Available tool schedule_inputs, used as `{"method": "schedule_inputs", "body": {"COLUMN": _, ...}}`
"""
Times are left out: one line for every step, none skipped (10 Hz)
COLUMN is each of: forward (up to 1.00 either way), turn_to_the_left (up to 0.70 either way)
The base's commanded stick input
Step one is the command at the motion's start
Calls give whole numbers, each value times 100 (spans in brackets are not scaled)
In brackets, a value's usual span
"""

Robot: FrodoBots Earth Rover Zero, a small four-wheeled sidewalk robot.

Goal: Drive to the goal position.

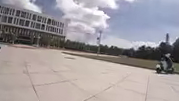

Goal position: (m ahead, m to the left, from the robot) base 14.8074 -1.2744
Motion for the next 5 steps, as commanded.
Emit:
{"method": "schedule_inputs", "body": {"forward": 70, "turn_to_the_left": 0}}
{"method": "schedule_inputs", "body": {"forward": 70, "turn_to_the_left": 0}}
{"method": "schedule_inputs", "body": {"forward": 70, "turn_to_the_left": 0}}
{"method": "schedule_inputs", "body": {"forward": 70, "turn_to_the_left": 0}}
{"method": "schedule_inputs", "body": {"forward": 70, "turn_to_the_left": 0}}
